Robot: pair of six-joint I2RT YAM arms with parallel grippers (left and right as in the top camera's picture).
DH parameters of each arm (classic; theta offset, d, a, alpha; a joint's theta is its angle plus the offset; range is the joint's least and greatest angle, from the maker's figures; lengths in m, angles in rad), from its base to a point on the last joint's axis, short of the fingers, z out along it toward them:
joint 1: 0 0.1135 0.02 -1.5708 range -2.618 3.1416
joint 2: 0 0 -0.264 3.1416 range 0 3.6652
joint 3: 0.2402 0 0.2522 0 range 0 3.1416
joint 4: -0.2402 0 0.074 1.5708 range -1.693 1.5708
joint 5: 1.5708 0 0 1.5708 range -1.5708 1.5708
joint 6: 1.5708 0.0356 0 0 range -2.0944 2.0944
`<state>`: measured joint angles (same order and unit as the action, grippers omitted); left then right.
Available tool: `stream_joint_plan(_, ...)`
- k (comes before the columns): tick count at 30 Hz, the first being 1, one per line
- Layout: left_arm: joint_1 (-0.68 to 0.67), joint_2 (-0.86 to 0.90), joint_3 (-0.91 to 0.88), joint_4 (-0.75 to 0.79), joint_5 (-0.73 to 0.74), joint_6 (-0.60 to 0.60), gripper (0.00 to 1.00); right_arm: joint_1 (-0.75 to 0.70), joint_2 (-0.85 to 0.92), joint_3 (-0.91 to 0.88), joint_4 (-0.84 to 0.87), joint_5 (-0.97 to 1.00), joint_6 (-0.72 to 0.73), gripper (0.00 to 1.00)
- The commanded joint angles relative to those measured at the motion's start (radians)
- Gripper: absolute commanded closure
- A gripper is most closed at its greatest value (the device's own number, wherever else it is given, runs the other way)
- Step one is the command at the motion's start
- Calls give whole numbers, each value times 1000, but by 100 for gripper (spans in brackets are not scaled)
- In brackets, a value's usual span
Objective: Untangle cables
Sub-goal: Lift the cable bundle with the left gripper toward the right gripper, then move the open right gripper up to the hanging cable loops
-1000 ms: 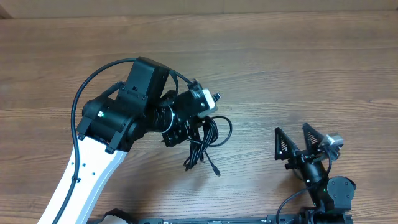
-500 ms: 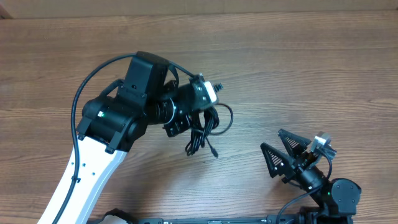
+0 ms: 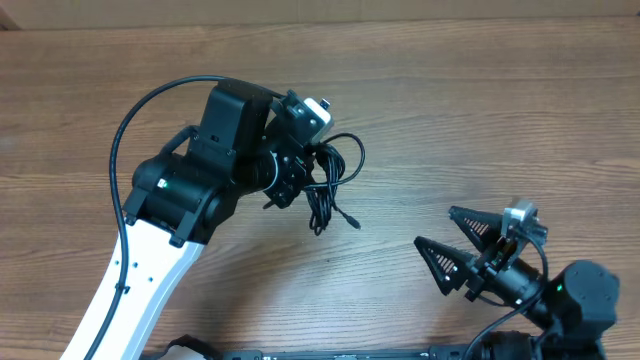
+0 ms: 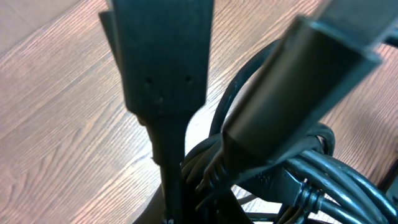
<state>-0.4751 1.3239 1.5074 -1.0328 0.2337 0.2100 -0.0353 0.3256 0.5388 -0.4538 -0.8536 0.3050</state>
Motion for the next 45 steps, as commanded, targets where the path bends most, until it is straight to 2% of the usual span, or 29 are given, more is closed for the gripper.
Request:
stream_joint_plan(1,-46,-24,3,6,-38,-62,96,-4,51,85,-8,-130,-64,0)
stream_joint_plan(6,-152,-22,3,7,-172,-62,96,-4,86,107,168,-418,-66,0)
stream_joint_plan(8,-167,-22,3,14,-175,-69,96,-4,86,107,199,-461,-66,0)
stream_joint_plan(11,-185,-22,3,32,-169,-103,96,-4,86,107,198,-477,-66,0)
stream_joint_plan(13,-198,-22,3,48,-161,-117,96,-4,86,107,199,-476,-55,9)
stream_joint_plan(17,-220,-18,3,94,-134,-163,96,-4,86,107,198,-476,-45,9)
stream_joint_plan(23,-267,-9,3,148,-48,-170,96,-4,86,107,198,-476,-45,13)
stream_joint_plan(28,-299,9,3,150,14,-169,96,-4,86,106,198,-476,-45,26)
stream_joint_plan(34,-300,39,3,183,119,-169,96,-4,86,106,190,-476,-45,29)
stream_joint_plan(38,-300,60,3,207,164,-171,96,-4,86,106,183,-476,-45,36)
stream_joint_plan(45,-300,65,3,226,206,-173,96,-4,86,106,183,-476,-45,43)
